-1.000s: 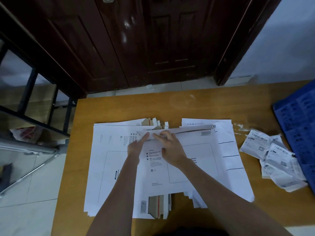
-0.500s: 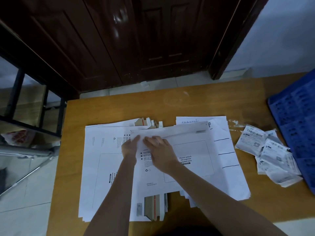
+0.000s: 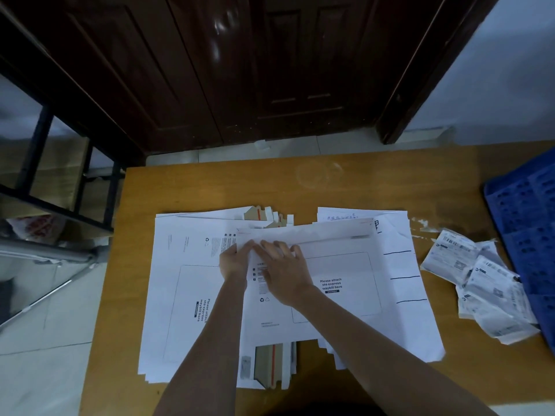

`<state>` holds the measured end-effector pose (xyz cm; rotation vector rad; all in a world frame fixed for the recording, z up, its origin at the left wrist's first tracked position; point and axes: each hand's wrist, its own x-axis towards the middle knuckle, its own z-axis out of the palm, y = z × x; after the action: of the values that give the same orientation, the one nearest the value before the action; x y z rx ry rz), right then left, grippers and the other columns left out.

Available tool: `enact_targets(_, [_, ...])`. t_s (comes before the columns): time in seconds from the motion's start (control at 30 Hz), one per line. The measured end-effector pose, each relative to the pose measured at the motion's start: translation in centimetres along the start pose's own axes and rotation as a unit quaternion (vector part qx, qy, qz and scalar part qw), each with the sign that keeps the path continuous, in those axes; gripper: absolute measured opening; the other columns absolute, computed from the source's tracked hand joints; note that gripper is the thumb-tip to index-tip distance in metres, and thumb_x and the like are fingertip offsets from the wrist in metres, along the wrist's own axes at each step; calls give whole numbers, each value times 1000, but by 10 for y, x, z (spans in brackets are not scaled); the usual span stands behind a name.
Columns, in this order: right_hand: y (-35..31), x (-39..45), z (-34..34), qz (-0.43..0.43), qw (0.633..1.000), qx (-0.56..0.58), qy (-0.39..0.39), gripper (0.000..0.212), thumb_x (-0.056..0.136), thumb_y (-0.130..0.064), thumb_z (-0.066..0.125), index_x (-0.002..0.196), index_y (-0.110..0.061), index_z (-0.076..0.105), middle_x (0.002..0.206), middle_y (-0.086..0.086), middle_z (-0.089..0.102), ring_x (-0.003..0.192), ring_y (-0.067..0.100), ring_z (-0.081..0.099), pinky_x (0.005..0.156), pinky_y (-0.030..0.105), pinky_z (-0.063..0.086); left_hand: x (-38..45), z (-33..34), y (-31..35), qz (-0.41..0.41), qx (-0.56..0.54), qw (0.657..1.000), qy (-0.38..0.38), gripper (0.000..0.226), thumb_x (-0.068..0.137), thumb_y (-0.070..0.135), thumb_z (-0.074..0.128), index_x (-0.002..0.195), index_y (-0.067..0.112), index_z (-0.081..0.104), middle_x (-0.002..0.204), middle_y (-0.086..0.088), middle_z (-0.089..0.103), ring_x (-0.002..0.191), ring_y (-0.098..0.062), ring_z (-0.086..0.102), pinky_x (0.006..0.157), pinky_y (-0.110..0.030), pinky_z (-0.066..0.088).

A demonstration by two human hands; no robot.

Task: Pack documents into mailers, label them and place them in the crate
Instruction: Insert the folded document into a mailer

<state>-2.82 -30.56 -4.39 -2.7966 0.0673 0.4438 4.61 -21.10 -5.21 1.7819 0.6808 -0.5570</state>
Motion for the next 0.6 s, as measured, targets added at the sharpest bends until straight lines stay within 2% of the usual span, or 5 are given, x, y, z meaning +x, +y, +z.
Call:
enact_targets(0.13, [4,5,-5,1,996,80,31,61,87,-23,55,144,-24,34,147,-6,38,135,19,32,112,39,19,-8,9,0,129,158,977,59,17,88,24,60,90,8,65,86,-5,67,87,-30,61,69,-31,46])
enact_targets(0.23, [11,5,-16,24,977,174,124,48,80,-13,59,127,-15,53,134,0,52,123,22,48,105,36,30,-15,14,3,222,336,903,152,52,82,25,66,128,6,49,123,-13,51,112,-31,47,84,-38,43])
enact_targets(0.33, [30,-4,-29,130,934,207,260,39,77,-7,63,115,-11,58,118,6,57,107,26,54,91,37,41,-21,16,8,337,367,849,174,73,77,22,72,139,5,36,139,-16,38,124,-32,40,99,-41,44])
enact_targets(0.47, [79,-22,-44,427,782,297,343,45,82,-19,68,123,-11,53,126,13,48,113,33,48,91,41,41,-37,42,11,486,420,766,31,68,83,30,68,142,13,38,148,-16,33,138,-34,30,111,-46,33])
enact_targets(0.6, [134,-38,-52,566,714,362,196,67,88,-44,60,138,-6,39,140,18,35,127,37,37,102,44,33,-57,74,1,495,556,646,-169,78,90,58,47,152,31,8,161,-2,-6,147,-25,-8,118,-47,-6])
